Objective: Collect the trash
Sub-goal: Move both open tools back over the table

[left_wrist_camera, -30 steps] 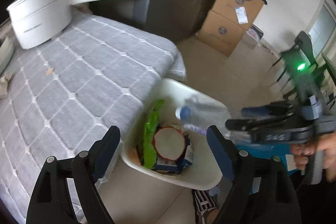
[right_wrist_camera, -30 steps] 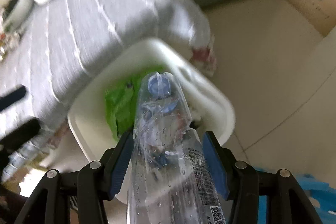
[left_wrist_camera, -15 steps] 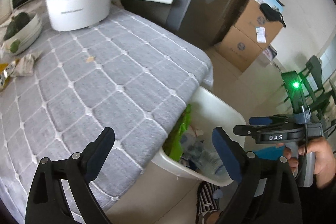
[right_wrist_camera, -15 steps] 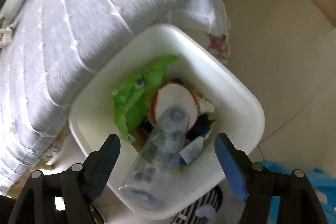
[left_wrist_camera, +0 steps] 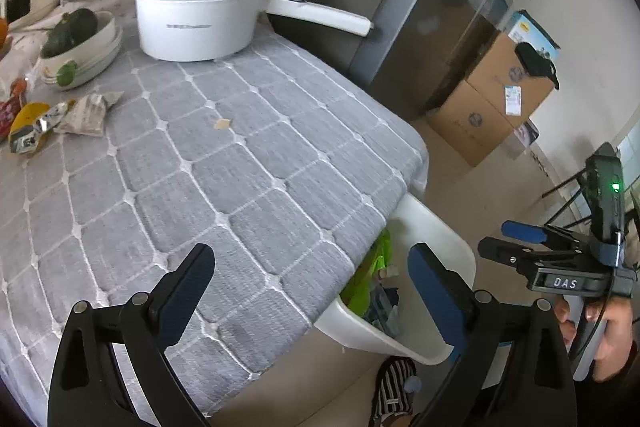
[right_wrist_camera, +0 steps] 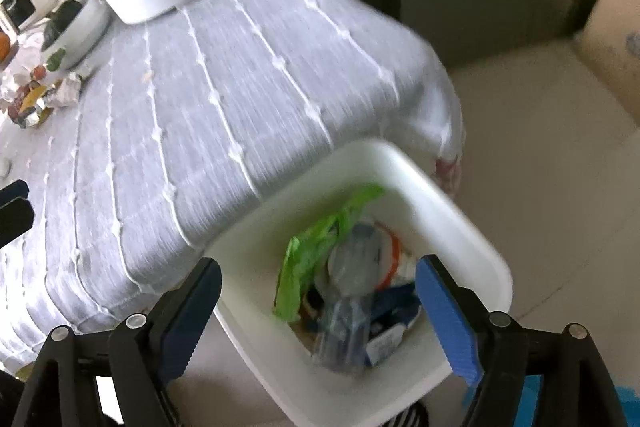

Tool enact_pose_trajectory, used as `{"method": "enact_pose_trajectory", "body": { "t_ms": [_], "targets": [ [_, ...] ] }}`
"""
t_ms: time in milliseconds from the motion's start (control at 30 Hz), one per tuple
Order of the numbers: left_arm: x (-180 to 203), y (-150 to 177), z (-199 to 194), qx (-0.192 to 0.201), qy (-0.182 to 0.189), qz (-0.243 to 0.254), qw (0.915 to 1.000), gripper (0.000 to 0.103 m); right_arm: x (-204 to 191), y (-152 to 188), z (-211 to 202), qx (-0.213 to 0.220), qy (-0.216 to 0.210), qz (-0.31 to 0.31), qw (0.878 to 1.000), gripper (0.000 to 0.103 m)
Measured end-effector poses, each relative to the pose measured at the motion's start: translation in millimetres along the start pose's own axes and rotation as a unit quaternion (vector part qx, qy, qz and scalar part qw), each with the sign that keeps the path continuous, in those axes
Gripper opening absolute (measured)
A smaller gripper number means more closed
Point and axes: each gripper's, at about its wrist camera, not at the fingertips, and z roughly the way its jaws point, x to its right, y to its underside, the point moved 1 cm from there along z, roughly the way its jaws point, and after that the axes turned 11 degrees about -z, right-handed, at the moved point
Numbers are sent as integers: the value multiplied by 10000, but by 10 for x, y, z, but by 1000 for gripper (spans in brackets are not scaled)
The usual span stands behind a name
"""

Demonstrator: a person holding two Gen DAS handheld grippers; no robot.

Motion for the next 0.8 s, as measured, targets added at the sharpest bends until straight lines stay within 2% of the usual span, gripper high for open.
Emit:
{"method": "enact_pose_trajectory", "body": {
  "t_ms": [333,600,800],
  "targets": [
    [-178,-76,-118,165,-36,-235,9996,102,-166,-174,-102,566,120,-105,9983,88],
    [-458,-131,-203,228,-223,-474,9984,103,-369,-364,16,611,105,-234,9978,90],
    [-895,-228,-397,446,-422,-897,9941,103,-620,-528,115,660,-6,-395,9970,91]
  ]
}}
